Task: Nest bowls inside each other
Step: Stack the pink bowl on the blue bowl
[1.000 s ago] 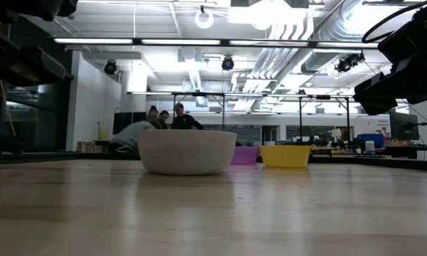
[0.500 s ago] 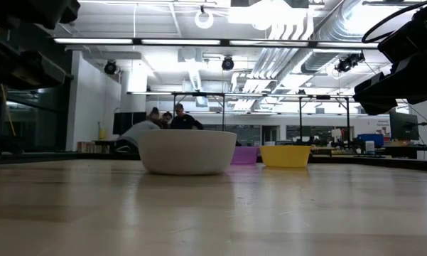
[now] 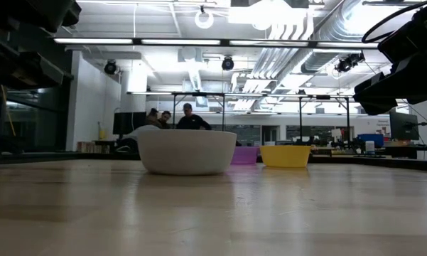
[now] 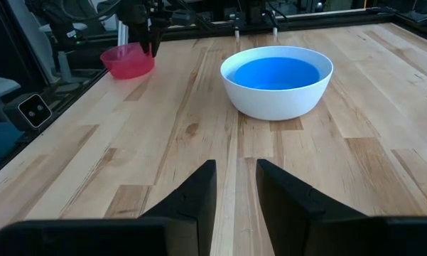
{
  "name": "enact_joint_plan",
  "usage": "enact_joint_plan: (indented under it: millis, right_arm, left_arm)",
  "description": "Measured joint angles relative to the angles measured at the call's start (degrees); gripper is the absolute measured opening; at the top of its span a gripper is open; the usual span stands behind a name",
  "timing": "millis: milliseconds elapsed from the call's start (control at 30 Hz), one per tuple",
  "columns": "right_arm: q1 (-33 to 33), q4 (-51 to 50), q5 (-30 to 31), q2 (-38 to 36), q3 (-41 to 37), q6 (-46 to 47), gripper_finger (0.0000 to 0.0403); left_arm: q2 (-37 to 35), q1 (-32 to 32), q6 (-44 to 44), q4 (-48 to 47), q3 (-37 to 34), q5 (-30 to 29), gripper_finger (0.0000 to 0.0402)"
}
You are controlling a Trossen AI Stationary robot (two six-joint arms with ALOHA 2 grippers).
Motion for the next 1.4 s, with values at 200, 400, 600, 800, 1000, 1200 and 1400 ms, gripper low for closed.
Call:
enact_joint_plan:
  millis: [200,400,600,800,1000,1200,1400]
  right_arm:
    - [0.0,0.0,0.02,0.02,0.01,0.01,0.0094]
    - [0.0,0.0,0.01,0.02,-0.01,0.01,0.0094]
    - [0.0,0.0,0.01,0.0,0.01,-0.01,0.0094]
    - [0.0,0.02,0.01,0.01,0.0,0.0,0.0094]
    - [0.0,0.02,0.02,0.0,-0.01,0.0,0.0094]
    - [0.0,0.0,0.0,0.02,0.01,0.01,0.0094]
    - [0.0,0.02,0.0,0.02,0.01,-0.01,0.0094]
  left_arm:
    - [0.0,0.0,0.0,-0.22,0.0,0.0,0.0035]
    - [0.0,0.0,0.03,-0.44,0.02,-0.01,0.001]
    - [0.0,0.0,0.94,-0.48,0.02,0.35,0.0004]
    - [0.0,0.0,2.06,-0.48,0.02,0.48,0.0002]
    - [0.0,0.0,2.16,-0.46,0.04,0.5,0.0001]
    - [-0.07,0.04,2.16,-0.46,0.04,0.55,0.0001]
    - [-0.59,0.04,2.16,-1.4,0.04,1.62,0.0001]
